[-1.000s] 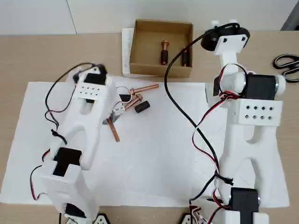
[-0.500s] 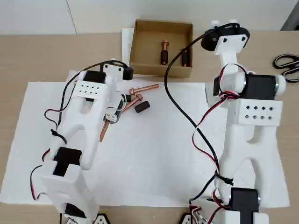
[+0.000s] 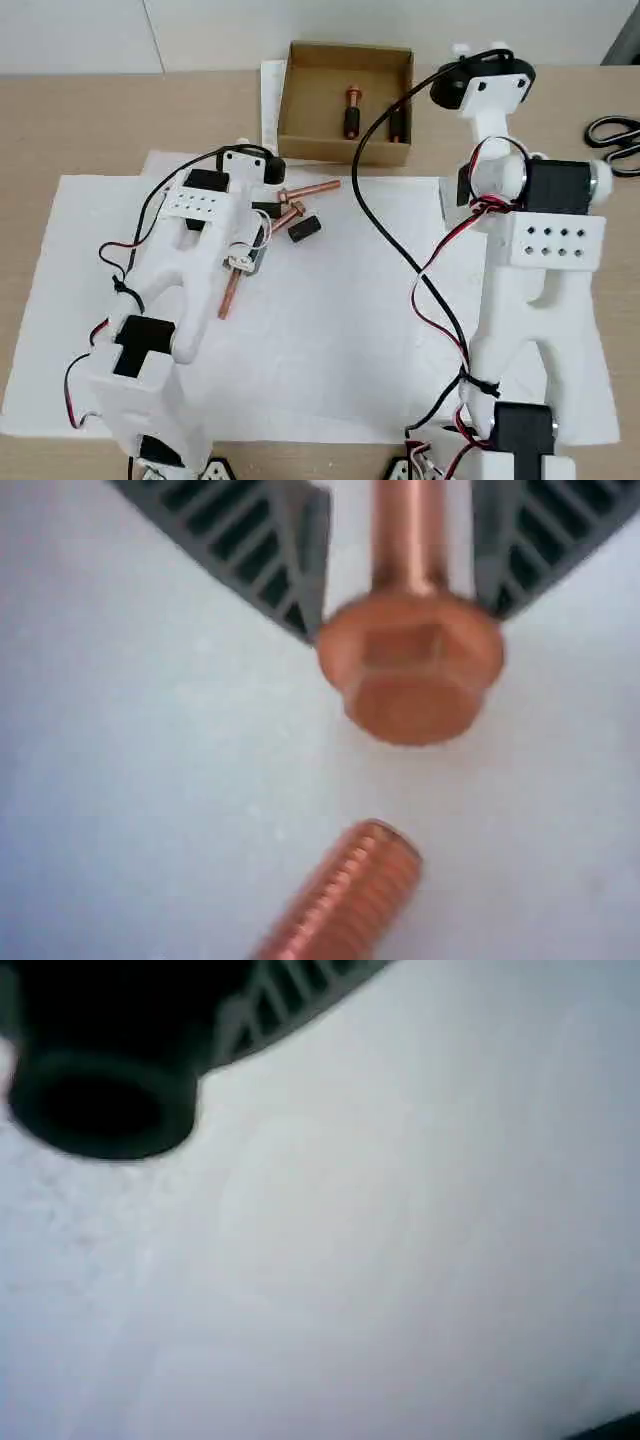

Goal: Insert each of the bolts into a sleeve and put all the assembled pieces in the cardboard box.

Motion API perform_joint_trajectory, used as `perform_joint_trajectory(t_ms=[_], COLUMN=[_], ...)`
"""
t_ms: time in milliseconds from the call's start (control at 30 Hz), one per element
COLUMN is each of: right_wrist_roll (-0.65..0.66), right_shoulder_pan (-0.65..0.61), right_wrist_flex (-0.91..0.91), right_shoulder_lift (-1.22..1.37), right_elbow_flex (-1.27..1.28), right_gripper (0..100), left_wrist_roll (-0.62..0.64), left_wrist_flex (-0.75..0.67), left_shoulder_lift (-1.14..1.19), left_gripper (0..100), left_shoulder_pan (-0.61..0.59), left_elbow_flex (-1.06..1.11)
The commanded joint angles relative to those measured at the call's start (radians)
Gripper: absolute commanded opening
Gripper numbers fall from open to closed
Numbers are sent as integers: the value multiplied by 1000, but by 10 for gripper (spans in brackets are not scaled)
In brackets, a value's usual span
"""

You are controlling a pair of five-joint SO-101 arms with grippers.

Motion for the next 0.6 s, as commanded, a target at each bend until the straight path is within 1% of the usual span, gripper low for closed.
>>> perform_joint_trajectory(t_ms=[0, 467, 567], right_wrist_roll=[5, 5, 5], right_shoulder_pan=[-1, -1, -1], right_wrist_flex=[5, 5, 5], right_shoulder_lift=[-42, -42, -42], right_elbow_flex=[-44, -44, -44], right_gripper=[3, 3, 3], left_wrist_roll=[8, 35, 37], left_wrist_flex=[-18, -40, -40], left_shoulder_lift=[-9, 95, 80], left_gripper=[100, 100, 53], left_shoulder_pan=[-2, -2, -2], left_elbow_flex=[-2, -8, -8])
